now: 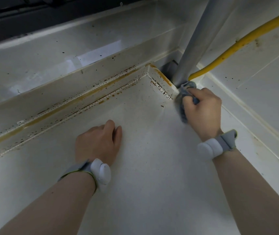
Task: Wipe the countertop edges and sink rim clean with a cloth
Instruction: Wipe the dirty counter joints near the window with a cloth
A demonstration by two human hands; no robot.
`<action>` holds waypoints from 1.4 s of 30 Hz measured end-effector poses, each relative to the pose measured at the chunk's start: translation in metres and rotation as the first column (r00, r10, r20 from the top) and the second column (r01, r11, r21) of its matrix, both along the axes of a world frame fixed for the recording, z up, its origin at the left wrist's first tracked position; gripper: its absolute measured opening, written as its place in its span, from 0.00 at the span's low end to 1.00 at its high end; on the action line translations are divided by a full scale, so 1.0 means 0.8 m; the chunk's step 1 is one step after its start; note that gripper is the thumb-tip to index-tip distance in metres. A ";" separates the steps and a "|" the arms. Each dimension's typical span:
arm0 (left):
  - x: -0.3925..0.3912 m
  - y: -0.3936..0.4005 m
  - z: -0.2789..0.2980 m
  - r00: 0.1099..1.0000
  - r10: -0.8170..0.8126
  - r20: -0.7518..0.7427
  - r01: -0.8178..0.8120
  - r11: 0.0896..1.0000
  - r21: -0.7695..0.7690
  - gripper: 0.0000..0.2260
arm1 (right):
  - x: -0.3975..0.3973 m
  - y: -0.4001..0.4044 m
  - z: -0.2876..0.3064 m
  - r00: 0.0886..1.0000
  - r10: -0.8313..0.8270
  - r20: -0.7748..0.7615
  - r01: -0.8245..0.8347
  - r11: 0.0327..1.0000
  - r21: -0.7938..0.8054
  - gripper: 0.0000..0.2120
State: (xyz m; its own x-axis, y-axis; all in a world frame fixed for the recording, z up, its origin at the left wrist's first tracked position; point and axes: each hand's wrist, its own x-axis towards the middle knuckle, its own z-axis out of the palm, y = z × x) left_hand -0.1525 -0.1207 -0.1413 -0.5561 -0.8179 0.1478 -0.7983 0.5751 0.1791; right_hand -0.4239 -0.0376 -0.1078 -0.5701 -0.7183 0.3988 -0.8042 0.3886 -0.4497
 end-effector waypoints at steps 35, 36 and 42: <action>0.000 0.000 0.000 1.000 -0.001 -0.010 0.001 1.000 0.018 0.15 | -0.063 -0.032 -0.023 0.979 -0.145 -0.140 0.153 0.987 0.049 0.09; 0.000 0.000 0.000 1.000 0.000 -0.006 0.000 1.000 0.014 0.15 | -0.051 -0.031 -0.025 0.983 -0.112 -0.145 0.118 0.992 0.032 0.07; 0.000 -0.001 0.001 1.000 -0.001 -0.002 0.001 1.000 0.001 0.15 | -0.043 0.002 -0.029 0.959 0.116 -0.257 -0.088 0.989 0.117 0.07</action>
